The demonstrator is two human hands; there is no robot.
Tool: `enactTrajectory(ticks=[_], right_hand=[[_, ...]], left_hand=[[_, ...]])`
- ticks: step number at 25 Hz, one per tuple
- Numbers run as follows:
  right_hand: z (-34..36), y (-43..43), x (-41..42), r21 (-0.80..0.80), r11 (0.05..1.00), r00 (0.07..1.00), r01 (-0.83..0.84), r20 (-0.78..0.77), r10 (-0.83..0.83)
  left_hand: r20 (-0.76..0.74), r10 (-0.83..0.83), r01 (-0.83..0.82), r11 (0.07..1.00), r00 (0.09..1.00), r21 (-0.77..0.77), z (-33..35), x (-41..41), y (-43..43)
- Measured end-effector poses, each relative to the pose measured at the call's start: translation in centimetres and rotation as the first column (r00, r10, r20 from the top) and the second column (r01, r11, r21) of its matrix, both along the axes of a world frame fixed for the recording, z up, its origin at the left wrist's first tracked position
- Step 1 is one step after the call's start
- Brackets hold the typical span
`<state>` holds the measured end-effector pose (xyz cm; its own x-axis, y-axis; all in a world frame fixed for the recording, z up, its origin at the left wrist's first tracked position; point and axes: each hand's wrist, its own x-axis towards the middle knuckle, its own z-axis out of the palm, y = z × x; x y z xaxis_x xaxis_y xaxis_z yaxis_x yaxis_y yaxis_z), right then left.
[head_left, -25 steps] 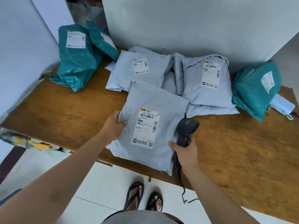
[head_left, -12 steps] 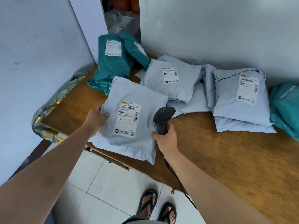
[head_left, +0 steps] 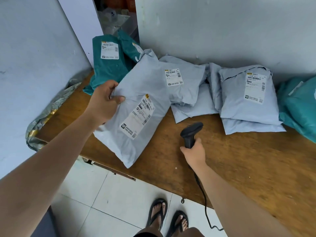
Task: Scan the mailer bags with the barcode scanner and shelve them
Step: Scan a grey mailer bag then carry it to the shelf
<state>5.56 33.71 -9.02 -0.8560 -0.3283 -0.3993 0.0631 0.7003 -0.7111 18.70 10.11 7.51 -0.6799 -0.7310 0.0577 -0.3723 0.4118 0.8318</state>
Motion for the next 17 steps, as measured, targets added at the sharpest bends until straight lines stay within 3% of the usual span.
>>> enactTrajectory(ticks=[6,9,11,12,14,15,17], right_hand=[[-0.9,0.6,-0.6,0.087,0.996,0.999,-0.023,-0.022,0.025],[0.0,1.1,-1.3,-0.020,1.000,1.000,0.021,-0.013,-0.021],[1.7,1.2,-1.7,-0.158,0.977,0.990,0.140,0.031,-0.137],[2.6,1.1,-1.9,-0.248,0.940,0.972,0.234,0.088,-0.219],[4.6,0.8,-2.8,-0.468,0.745,0.864,0.476,0.408,-0.295],[5.5,0.8,-3.1,-0.533,0.631,0.783,0.564,0.589,-0.202],[7.2,1.4,-3.1,-0.591,0.521,0.692,0.616,0.722,0.002]], left_hand=[[-0.229,0.028,0.019,0.979,0.973,0.201,1.3,-1.4,1.6],[-0.287,0.031,0.047,0.964,0.957,0.261,0.9,-2.9,2.9],[-0.332,0.029,0.075,0.952,0.943,0.296,0.7,-4.0,3.7],[-0.355,0.030,0.091,0.943,0.934,0.321,0.6,-4.5,4.1],[-0.393,0.040,0.126,0.913,0.919,0.388,0.2,-5.5,5.1],[-0.412,0.045,0.147,0.895,0.910,0.421,0.2,-6.0,5.7],[-0.449,0.036,0.203,0.858,0.893,0.473,0.3,-7.0,7.0]])
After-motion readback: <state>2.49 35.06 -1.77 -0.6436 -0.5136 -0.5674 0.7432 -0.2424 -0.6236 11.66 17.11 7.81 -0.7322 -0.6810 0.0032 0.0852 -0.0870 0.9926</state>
